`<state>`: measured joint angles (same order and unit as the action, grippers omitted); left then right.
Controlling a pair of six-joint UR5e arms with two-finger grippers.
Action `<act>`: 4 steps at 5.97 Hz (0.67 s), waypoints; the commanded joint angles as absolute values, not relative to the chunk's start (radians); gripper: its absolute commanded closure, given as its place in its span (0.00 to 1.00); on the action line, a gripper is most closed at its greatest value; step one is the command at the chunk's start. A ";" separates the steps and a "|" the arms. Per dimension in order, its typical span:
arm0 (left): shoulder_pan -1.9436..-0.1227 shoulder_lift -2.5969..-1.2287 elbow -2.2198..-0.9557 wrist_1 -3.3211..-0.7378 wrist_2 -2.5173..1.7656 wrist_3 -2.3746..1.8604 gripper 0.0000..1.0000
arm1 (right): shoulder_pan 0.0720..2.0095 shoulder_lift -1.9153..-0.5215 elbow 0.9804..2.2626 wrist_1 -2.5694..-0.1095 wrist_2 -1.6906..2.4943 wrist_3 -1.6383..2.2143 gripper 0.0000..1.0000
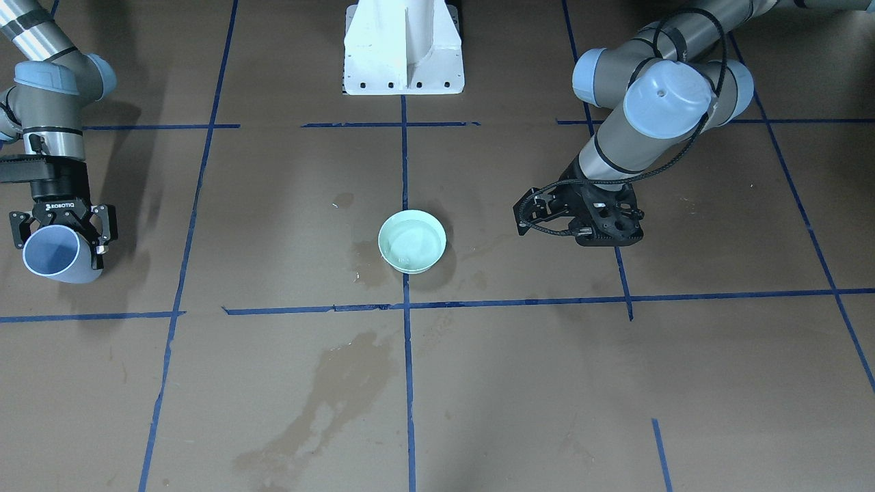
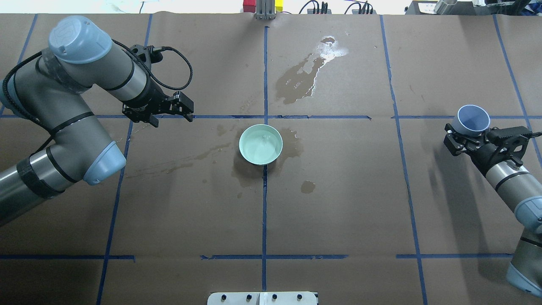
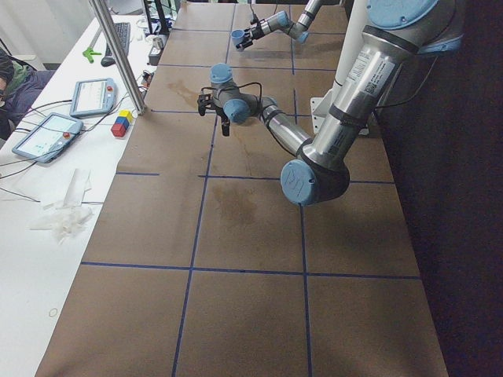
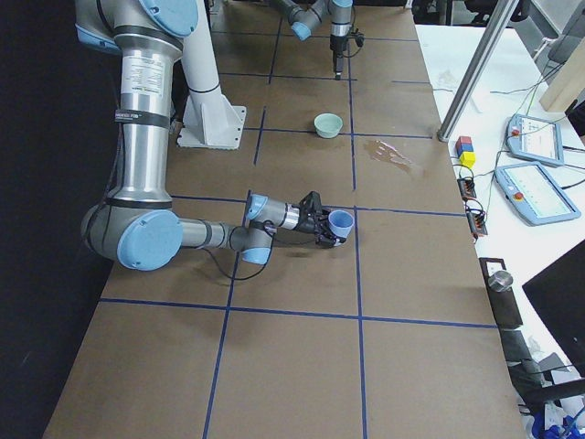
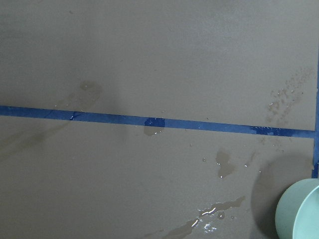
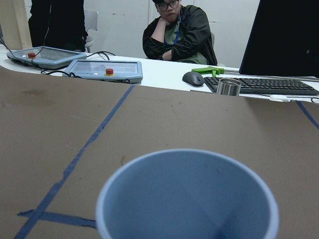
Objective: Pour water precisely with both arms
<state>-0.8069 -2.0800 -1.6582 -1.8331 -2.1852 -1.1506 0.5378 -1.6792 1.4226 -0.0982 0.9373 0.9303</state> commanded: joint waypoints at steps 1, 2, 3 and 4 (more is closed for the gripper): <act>-0.807 -2.080 -1.658 -1.833 -2.184 -1.150 0.00 | 0.538 -1.678 1.422 -0.098 0.937 0.936 0.82; -0.801 -2.080 -1.658 -1.833 -2.184 -1.150 0.00 | 0.538 -1.677 1.420 -0.098 0.936 0.936 0.77; -0.801 -2.079 -1.658 -1.833 -2.184 -1.150 0.00 | 0.538 -1.684 1.417 -0.098 0.937 0.936 0.75; -0.801 -2.079 -1.658 -1.833 -2.184 -1.150 0.00 | 0.538 -1.683 1.387 -0.085 0.937 0.936 0.73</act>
<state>-0.8013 -2.0789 -1.6582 -1.8331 -2.1844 -1.1505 0.5384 -1.6820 1.4081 -0.0936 0.9369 0.9357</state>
